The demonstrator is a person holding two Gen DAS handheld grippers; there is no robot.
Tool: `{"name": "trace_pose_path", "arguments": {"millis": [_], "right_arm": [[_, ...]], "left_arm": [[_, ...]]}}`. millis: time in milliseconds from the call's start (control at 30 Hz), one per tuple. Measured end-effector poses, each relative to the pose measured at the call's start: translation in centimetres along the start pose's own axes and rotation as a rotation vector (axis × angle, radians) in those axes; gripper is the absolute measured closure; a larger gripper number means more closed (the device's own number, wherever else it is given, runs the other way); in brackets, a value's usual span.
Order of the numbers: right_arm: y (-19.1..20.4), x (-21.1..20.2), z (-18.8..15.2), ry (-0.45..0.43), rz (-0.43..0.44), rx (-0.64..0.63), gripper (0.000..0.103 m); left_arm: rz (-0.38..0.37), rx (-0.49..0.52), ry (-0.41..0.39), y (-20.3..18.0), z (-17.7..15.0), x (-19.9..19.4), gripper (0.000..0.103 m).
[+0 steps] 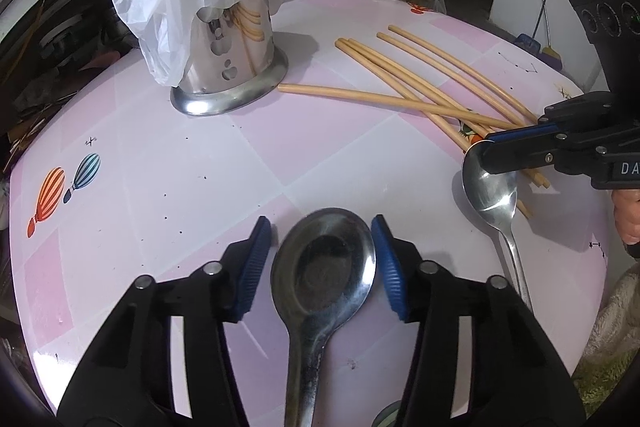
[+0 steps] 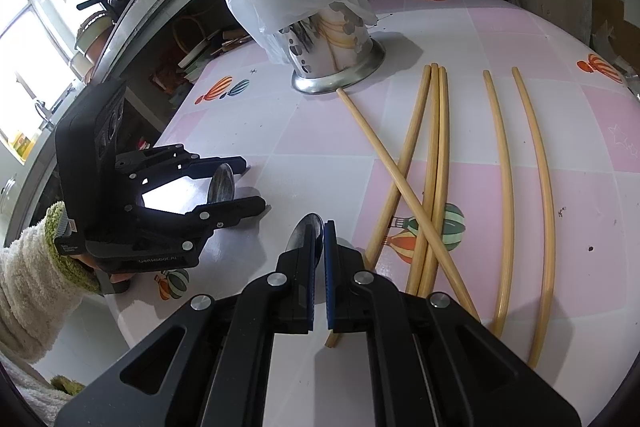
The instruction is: Organize utensils
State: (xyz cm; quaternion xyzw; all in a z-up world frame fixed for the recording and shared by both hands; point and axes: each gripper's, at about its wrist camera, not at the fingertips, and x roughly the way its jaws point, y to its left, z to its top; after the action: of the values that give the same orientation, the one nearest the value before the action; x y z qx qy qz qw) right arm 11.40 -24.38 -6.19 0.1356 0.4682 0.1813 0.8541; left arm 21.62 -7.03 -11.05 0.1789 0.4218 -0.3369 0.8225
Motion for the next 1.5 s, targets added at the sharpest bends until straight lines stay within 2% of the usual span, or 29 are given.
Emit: {"name": "trace_pose_path", "arguments": {"millis": [333,1033,1500], "right_arm": [[-0.1,0.0,0.1,-0.008,0.005,0.006,0.099],[1.9,-3.0,1.2,-0.108,0.033,-0.029,0.101],[4.1,-5.3,1.9,-0.179,0.034,-0.075,0.1]], "left_arm": [[0.049,-0.004,-0.009,0.2,-0.2,-0.6,0.06],[0.178,-0.116,-0.166,2.5,-0.5,-8.2,0.06],[0.236,-0.146,-0.232,2.7,-0.8,-11.7,0.061]]}}
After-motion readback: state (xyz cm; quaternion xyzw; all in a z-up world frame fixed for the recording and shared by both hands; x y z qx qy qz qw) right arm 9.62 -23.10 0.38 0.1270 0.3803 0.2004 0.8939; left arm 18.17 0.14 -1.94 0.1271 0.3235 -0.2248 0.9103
